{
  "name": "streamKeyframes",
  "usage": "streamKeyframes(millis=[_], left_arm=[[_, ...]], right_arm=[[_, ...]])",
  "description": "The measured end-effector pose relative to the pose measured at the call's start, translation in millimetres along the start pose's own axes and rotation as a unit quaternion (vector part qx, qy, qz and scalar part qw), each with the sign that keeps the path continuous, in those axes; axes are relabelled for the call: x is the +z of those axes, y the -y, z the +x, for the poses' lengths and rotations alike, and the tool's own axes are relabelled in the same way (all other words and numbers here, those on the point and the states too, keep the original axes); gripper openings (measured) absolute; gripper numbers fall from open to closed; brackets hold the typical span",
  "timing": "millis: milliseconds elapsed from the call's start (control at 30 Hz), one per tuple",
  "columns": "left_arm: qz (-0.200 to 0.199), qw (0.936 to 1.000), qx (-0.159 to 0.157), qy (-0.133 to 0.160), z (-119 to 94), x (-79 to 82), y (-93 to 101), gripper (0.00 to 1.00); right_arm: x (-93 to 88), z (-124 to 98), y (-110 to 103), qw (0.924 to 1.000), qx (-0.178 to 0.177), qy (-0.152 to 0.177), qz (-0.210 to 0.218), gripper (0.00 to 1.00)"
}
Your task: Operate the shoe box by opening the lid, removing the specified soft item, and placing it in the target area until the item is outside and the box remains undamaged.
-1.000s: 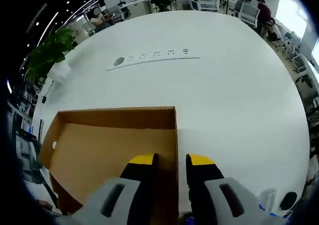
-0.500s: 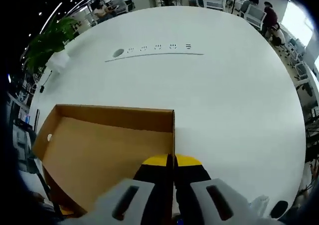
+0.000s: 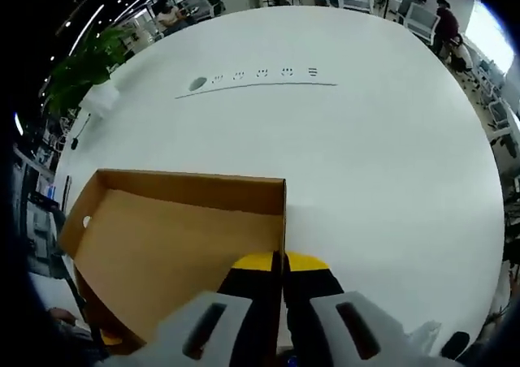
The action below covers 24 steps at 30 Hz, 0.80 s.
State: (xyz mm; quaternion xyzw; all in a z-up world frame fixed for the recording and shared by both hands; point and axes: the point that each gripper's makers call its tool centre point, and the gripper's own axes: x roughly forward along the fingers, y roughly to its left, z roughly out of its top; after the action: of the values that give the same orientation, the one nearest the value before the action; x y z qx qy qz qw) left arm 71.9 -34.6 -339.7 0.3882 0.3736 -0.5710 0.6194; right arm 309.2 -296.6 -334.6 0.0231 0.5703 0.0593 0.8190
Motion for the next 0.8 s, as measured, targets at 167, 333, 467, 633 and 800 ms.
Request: streamKeyframes(millis=[167,333,467,633,800], left_arm=[[-0.019,0.9997,-0.013,0.007,-1.4,-0.3,-1.4,0.02],[0.0,1.0,-0.003,0.003,-0.8,-2.4,-2.6,0.02],[-0.009,0.9999,-0.009,-0.004,-1.1,-2.5,-3.2,0.02],[-0.005,1.0,-0.003,-0.002,-0.8,-2.9,-2.4,0.02],[-0.01,0.9999,-0.001,-0.003,-0.5,-2.7,-2.5,0.02]], right_arm=[[6.1,-5.1,-2.2,0.9985,0.013,0.018,0.049,0.0],[2.4,-2.4,-3.5,0.998,0.002,0.018,0.061,0.0],[1.8,-0.9,-4.9,0.9998,-0.003,0.018,-0.007,0.0],[1.4,-3.7,-5.3,0.9997,0.009,0.017,0.016,0.0],[6.5,-6.6,-8.1,0.9986,-0.004,0.032,-0.041,0.0]])
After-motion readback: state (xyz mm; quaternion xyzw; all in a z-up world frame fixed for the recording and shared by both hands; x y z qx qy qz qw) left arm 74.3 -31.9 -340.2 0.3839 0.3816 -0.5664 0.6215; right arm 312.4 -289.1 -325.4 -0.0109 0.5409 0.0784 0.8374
